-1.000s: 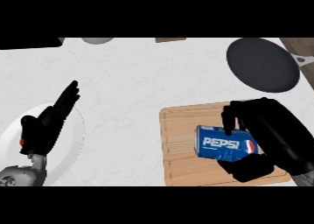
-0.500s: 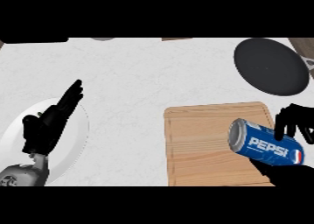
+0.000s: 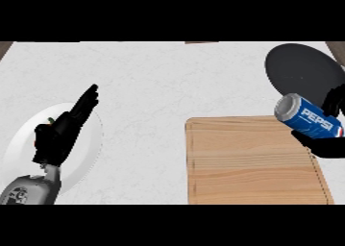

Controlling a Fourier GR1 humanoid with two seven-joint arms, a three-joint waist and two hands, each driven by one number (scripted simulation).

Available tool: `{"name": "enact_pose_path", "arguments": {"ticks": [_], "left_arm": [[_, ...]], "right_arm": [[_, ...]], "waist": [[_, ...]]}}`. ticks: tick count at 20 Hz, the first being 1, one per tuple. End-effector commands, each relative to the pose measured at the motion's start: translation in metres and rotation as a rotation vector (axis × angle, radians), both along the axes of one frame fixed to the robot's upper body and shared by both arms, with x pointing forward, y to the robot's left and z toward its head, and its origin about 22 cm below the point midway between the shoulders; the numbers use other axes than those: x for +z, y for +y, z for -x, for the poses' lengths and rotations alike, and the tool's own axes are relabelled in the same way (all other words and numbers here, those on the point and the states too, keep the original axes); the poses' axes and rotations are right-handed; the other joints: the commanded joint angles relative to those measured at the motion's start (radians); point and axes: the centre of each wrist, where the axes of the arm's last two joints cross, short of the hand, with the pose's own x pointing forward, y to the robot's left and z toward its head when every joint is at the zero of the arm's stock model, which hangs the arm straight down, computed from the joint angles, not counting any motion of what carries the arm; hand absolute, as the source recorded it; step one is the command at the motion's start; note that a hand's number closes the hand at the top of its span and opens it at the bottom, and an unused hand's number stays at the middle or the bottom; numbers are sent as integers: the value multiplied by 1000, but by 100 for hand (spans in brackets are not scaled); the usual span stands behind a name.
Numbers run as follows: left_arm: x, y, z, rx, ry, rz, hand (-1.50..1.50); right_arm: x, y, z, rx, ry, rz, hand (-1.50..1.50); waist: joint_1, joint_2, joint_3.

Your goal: Pick the can from the cutting board and place it in the pan

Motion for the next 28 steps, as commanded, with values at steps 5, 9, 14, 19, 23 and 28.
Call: {"name": "enact_pose_path", "arguments": {"ticks": [5, 9, 14, 19, 23, 28], "left_arm": [[-8, 19, 1, -14, -2, -12, 0], [1, -3, -7, -18, -3, -6, 0], [2, -10, -17, -39, -8, -1, 0], [-1, -3, -6, -41, -2, -5, 0], [-5, -11, -6, -44, 0, 0, 0], [9, -23, -14, -88, -18, -1, 0]], "right_arm": [[-30, -47, -67, -133, -61, 43, 150], [-42, -62, -96, -123, -60, 51, 150], [-55, -70, -123, -145, -57, 48, 150], [-62, -91, -125, -148, -56, 48, 150], [-60, -79, -138, -159, -94, 57, 150], [-68, -107, -122, -340, 222, 104, -150]], "waist": [[25, 6, 0], [20, 4, 0], [33, 10, 1], [44, 13, 2], [46, 16, 2], [72, 29, 1]]}}
